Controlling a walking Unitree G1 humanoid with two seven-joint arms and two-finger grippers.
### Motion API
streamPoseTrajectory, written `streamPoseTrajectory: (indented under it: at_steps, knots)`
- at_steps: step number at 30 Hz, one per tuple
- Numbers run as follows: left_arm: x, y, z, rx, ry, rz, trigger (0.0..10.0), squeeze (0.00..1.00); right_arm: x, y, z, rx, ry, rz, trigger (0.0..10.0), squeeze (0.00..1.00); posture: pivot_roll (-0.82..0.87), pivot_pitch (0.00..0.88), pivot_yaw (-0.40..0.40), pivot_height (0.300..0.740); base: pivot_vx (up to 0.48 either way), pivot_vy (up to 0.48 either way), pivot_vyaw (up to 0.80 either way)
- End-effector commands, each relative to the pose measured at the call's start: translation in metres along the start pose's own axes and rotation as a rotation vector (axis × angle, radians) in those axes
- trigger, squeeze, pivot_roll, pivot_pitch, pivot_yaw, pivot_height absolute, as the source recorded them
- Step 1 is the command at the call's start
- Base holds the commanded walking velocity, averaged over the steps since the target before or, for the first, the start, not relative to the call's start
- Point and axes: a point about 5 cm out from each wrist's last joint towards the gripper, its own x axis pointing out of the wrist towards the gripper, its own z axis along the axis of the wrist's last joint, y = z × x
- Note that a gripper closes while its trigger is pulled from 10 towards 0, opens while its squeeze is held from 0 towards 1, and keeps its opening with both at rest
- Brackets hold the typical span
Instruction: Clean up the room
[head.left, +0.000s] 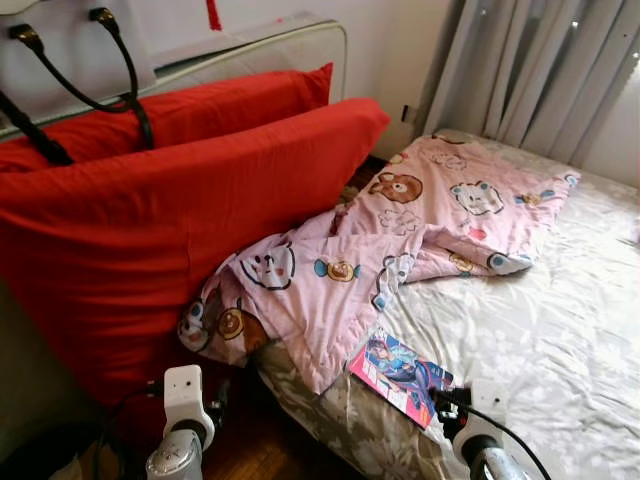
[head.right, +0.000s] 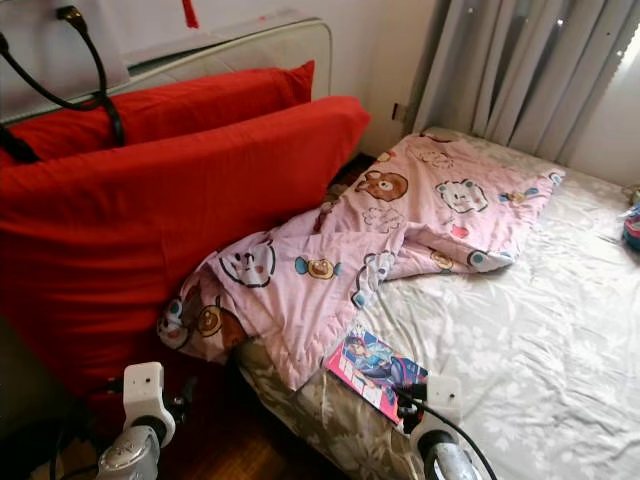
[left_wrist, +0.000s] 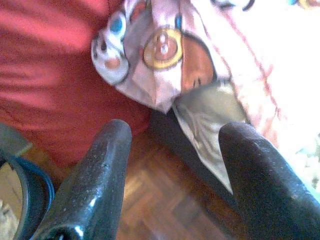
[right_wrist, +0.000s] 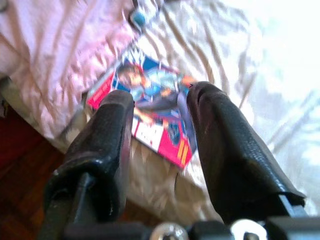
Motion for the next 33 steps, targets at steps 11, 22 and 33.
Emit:
streamPoseTrajectory:
  at_steps: [11, 22, 33]
  knots:
    - [0.026, -0.009, 0.077, 0.045, -0.284, -0.024, 10.0, 0.0, -0.006, -0.004, 0.007, -0.057, -0.123, -0.015, 10.0, 0.0, 0.03, 0.0, -0.037, 0.74, 0.0, 0.0, 0.0]
    - [0.013, -0.015, 0.068, 0.061, -0.355, -0.048, 10.0, 0.0, 0.03, 0.023, 0.081, -0.062, -0.357, 0.036, 10.0, 0.0, 0.04, 0.0, -0.036, 0.74, 0.0, 0.0, 0.0]
    - [0.011, -0.021, 0.066, 0.044, -0.364, -0.063, 10.0, 0.0, 0.037, 0.04, 0.119, -0.089, -0.499, 0.063, 10.0, 0.0, 0.04, 0.0, -0.043, 0.74, 0.0, 0.0, 0.0]
